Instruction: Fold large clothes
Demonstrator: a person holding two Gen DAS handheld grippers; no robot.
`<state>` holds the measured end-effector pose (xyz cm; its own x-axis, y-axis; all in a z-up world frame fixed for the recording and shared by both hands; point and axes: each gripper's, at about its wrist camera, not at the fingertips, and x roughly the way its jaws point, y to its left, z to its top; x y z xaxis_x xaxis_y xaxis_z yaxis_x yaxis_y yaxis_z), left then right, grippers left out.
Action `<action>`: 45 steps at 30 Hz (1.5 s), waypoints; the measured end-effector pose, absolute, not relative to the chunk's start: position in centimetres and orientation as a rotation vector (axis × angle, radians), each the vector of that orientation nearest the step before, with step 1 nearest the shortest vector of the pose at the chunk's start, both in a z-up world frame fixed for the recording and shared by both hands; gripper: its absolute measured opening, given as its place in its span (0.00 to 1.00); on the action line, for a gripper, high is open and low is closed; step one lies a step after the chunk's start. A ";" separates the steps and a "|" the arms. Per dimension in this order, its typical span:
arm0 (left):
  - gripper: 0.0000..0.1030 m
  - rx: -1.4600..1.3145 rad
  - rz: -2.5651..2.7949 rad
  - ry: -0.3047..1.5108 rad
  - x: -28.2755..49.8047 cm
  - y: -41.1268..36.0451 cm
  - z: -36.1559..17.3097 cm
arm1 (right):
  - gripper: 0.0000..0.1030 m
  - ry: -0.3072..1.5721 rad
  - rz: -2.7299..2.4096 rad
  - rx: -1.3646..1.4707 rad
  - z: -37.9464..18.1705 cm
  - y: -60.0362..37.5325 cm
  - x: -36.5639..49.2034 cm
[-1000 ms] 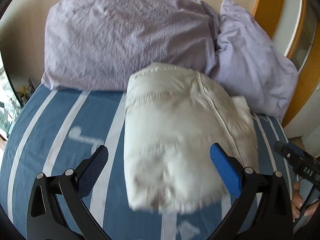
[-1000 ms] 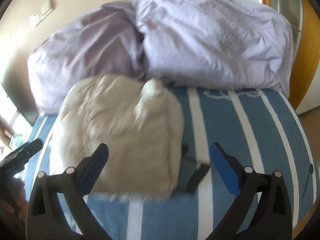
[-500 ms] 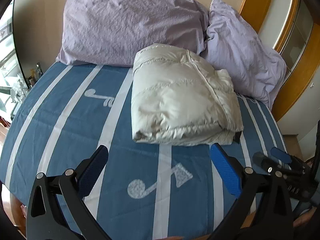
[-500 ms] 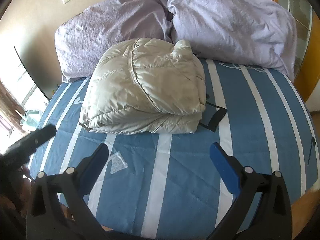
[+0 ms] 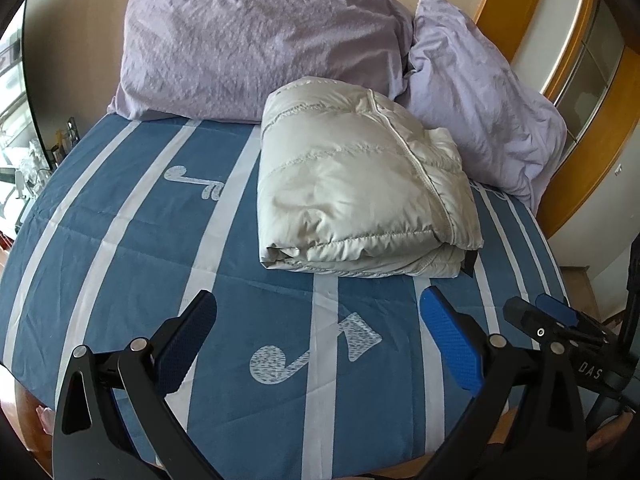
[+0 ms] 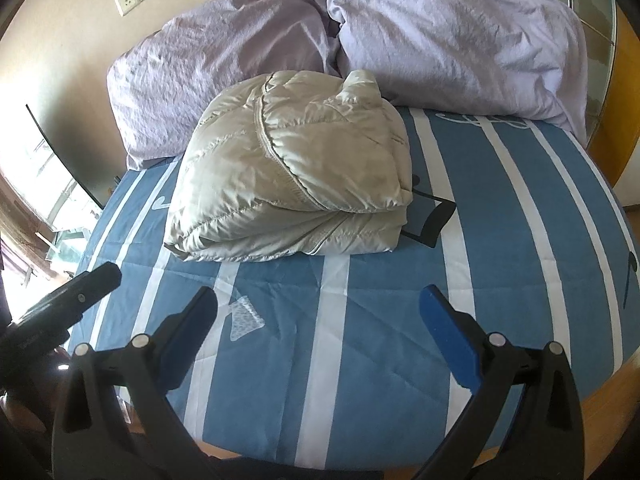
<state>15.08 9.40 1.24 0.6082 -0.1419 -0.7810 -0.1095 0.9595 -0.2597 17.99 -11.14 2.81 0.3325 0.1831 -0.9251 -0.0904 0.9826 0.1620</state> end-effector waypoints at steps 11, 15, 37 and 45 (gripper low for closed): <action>0.99 -0.320 -0.028 0.923 15.6 9.2 0.9 | 0.98 1.226 0.178 0.098 2.6 -11.4 18.5; 0.99 -0.316 -0.030 0.922 15.8 9.0 0.9 | 0.98 1.229 0.179 0.101 2.4 -11.4 18.7; 0.99 -0.314 -0.036 0.927 16.1 8.9 0.7 | 0.98 1.236 0.188 0.107 1.8 -11.2 19.1; 0.99 -0.313 -0.038 0.929 16.1 8.7 0.6 | 0.98 1.236 0.189 0.105 1.8 -11.3 19.1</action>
<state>16.14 8.74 0.61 0.6016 -0.1665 -0.7813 -0.1018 0.9541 -0.2817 19.08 -11.26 1.85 0.3157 0.2002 -0.9275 -0.0863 0.9795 0.1821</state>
